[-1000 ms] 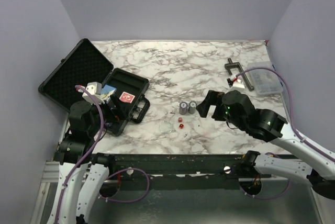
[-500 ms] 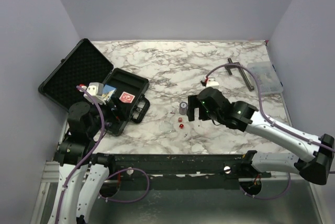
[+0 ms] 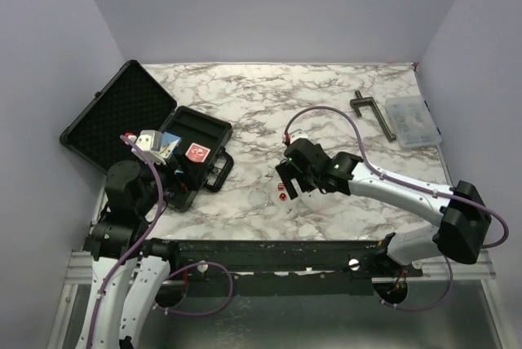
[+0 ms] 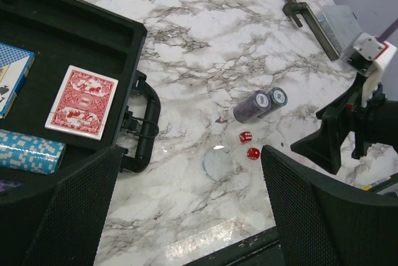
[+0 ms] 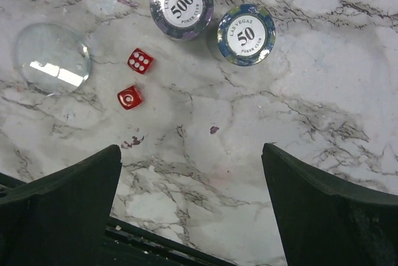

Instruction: Pack up texas hold em set

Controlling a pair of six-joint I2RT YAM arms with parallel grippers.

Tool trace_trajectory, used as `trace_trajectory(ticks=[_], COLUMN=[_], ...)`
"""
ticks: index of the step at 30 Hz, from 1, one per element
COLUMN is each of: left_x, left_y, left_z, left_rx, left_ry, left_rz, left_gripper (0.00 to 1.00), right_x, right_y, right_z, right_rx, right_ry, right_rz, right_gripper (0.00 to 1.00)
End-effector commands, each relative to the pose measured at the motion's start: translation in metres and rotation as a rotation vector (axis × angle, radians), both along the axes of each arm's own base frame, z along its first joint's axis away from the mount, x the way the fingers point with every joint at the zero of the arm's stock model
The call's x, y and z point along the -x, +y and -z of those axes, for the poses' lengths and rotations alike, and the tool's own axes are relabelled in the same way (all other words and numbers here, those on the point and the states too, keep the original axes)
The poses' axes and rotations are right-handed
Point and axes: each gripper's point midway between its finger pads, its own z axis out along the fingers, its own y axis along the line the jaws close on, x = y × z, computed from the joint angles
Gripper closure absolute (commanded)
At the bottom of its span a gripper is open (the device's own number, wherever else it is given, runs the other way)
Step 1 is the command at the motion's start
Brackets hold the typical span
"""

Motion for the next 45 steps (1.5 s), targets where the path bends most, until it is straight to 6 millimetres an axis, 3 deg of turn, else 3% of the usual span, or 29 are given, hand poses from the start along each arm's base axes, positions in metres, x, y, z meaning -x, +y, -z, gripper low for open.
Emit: trace_trajectory(ticks=[1, 6, 21, 36, 45], left_x=[0.001, 0.001, 0.002, 0.002, 0.002], left_y=[-0.004, -0.004, -0.004, -0.005, -0.005], left_z=[-0.002, -0.002, -0.003, -0.003, -0.002], left_rx=[-0.002, -0.003, -0.002, -0.003, -0.003], left_ry=[-0.027, -0.029, -0.035, -0.032, -0.030], left_rz=[0.033, 0.031, 0.036, 0.039, 0.042], left_gripper=[0.07, 0.07, 0.08, 0.08, 0.09], right_x=[-0.018, -0.033, -0.074, -0.090, -0.091], right_y=[-0.003, -0.008, -0.006, -0.004, 0.003], right_z=[0.015, 0.030, 0.041, 0.051, 0.055], right_rx=[0.019, -0.001, -0.041, -0.029, -0.044], right_ry=[0.032, 0.084, 0.099, 0.106, 0.123], right_rz=[0.022, 0.058, 0.083, 0.088, 0.062], right_gripper=[0.06, 0.13, 0.24, 0.37, 0.39])
